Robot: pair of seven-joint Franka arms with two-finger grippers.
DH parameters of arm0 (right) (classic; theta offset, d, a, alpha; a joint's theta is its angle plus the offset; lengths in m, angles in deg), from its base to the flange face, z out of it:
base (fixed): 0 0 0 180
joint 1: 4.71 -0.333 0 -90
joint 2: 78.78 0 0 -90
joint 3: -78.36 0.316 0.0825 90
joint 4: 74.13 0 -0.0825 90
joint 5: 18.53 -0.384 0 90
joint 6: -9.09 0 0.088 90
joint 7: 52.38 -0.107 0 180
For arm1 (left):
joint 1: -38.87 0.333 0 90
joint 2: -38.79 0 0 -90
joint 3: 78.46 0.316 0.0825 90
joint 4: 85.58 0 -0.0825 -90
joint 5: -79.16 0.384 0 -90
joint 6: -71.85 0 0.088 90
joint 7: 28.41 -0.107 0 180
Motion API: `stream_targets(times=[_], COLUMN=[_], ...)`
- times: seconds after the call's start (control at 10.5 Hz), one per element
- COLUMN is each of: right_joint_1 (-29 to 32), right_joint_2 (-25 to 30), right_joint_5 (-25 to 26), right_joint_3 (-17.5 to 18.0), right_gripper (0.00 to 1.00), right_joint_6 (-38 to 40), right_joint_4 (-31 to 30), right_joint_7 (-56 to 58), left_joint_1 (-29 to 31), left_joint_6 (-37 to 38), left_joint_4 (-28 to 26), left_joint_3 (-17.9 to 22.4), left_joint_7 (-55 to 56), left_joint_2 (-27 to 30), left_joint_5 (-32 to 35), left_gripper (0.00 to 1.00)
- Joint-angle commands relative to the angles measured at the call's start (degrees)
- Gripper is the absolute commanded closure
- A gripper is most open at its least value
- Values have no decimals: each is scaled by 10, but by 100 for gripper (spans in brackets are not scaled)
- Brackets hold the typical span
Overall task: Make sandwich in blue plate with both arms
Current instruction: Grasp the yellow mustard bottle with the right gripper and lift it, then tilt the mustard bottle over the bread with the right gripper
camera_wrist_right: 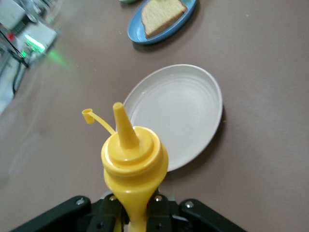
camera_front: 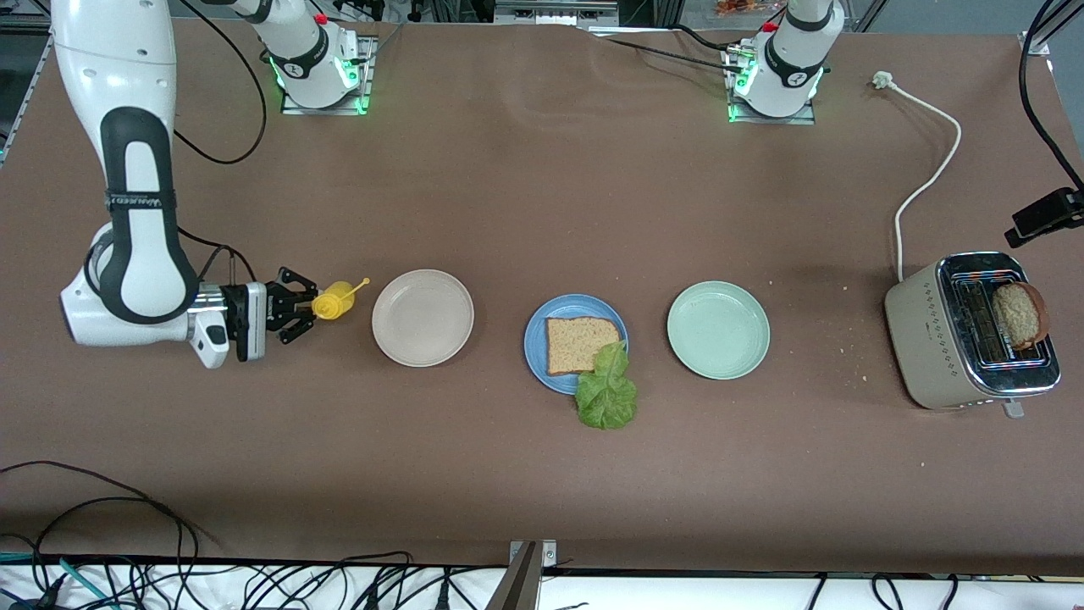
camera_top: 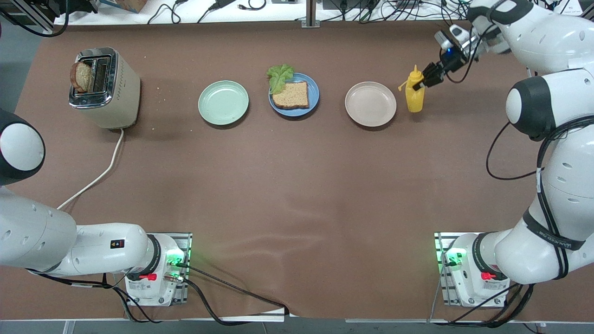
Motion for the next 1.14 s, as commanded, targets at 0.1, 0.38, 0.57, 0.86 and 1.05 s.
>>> stream_targets(times=[0.1, 0.38, 0.57, 0.86, 1.05], right_joint_1=[-54, -193, -269, -332, -372], right_joint_2=[3, -28, -54, -86, -109], right_joint_5=[173, 382, 463, 541, 629], right_joint_3=[0, 0, -2, -1, -2], right_gripper=[89, 90, 89, 89, 89], right_joint_6=[12, -13, -43, -69, -70], right_joint_4=[136, 244, 259, 284, 310], right_joint_7=[-191, -350, -402, -479, -495], left_joint_1=[-3, -3, -2, -2, -3], left_joint_6=[7, 7, 7, 7, 7], left_joint_4=[8, 8, 8, 8, 8], left_joint_3=[-1, -1, -1, -1, -1], left_joint_7=[5, 4, 4, 4, 4], left_joint_2=[1, 1, 1, 1, 1], left_joint_5=[9, 9, 9, 9, 9], left_gripper=[0, 0, 0, 0, 0])
